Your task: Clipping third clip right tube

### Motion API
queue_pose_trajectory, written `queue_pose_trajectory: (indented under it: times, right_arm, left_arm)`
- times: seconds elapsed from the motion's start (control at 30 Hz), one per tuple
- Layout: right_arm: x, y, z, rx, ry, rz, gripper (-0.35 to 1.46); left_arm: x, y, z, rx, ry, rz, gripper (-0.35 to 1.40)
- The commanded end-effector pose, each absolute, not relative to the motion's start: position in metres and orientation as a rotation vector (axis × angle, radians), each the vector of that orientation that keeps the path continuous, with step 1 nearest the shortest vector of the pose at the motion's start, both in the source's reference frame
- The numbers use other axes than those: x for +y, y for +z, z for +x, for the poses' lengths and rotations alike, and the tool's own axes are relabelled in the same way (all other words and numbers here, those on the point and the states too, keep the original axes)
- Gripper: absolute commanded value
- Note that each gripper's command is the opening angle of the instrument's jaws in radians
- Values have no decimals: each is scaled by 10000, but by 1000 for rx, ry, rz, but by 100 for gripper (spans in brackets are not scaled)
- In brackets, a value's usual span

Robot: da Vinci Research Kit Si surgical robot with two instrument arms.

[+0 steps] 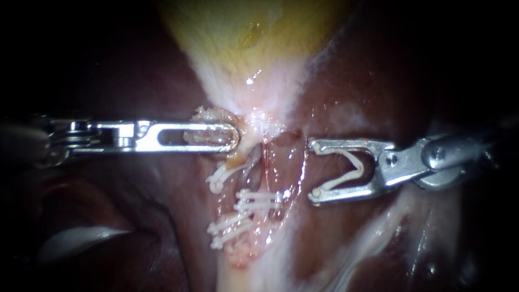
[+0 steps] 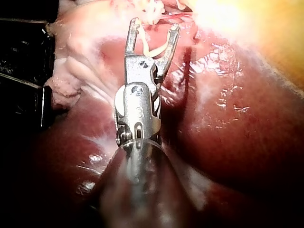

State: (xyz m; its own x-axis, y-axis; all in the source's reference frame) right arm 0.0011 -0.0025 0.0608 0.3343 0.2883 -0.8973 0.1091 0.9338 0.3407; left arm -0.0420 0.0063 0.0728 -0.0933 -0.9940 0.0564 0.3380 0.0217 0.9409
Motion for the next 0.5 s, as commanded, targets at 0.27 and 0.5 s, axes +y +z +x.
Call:
queue_pose_trajectory:
  times: [0.27,0.5]
  right_arm:
    - [-26,607,11,1234,119,373,50]
    - [-26,607,13,1235,119,375,50]
  left_arm:
    - [71,706,-398,-1034,-1390,899,-35]
    - [83,657,-363,-1055,-1423,887,-35]
